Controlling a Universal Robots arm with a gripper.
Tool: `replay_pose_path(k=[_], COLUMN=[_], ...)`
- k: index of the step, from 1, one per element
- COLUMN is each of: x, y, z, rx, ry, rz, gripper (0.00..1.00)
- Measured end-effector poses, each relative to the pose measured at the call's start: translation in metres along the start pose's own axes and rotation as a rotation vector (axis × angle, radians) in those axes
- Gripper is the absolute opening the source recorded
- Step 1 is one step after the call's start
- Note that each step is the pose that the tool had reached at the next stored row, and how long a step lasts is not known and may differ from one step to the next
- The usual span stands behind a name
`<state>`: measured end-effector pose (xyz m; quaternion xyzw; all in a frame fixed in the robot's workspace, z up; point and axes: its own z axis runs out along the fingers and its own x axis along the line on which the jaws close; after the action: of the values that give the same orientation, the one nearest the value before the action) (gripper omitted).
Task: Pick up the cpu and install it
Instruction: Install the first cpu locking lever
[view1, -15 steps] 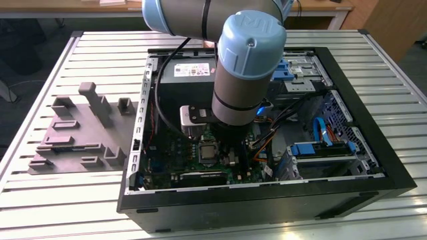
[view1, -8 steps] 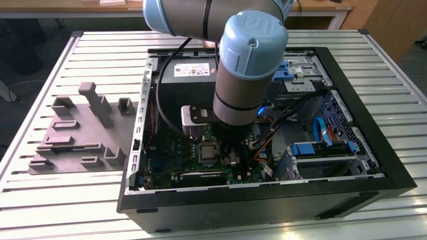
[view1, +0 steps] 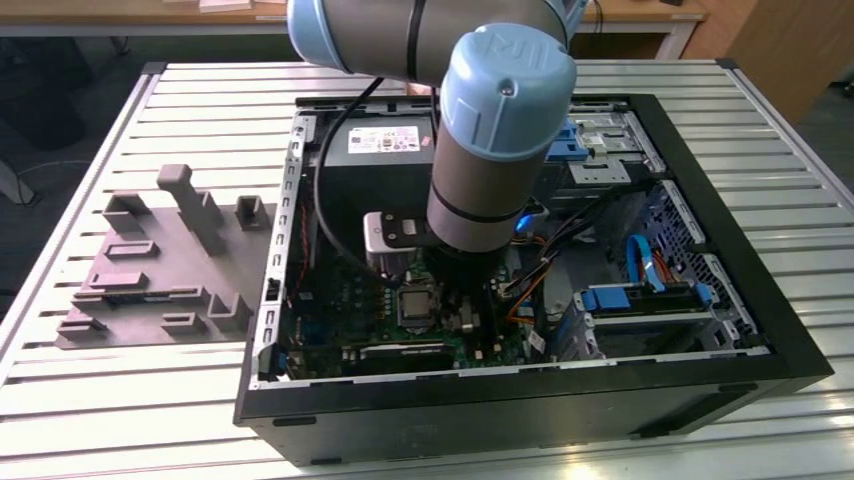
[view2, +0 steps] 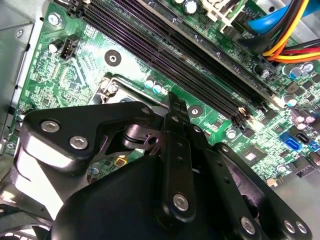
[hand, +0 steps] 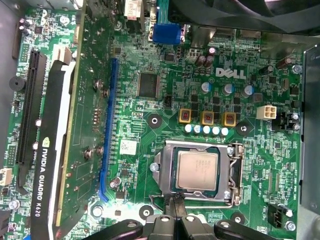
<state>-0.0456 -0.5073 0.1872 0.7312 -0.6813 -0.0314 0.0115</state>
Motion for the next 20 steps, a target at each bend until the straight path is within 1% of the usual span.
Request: replay_pose_path(k=[12,15,17,20], x=[-0.0001,-0.0004,-0.0003,-0.0005], y=[-0.0004,-0.0001,0.0002,0.0006], z=[0.0004,-0.0037,-0.0085,-0.0158], rx=[0.0001,0.0006,0.0001,0.0000], ry=[-0.0005,-0.0020,-0.0003,-0.0001], rz=[0.000,0.000,0.000,0.000], gripper=[0.11,0.11,0.11,0.11])
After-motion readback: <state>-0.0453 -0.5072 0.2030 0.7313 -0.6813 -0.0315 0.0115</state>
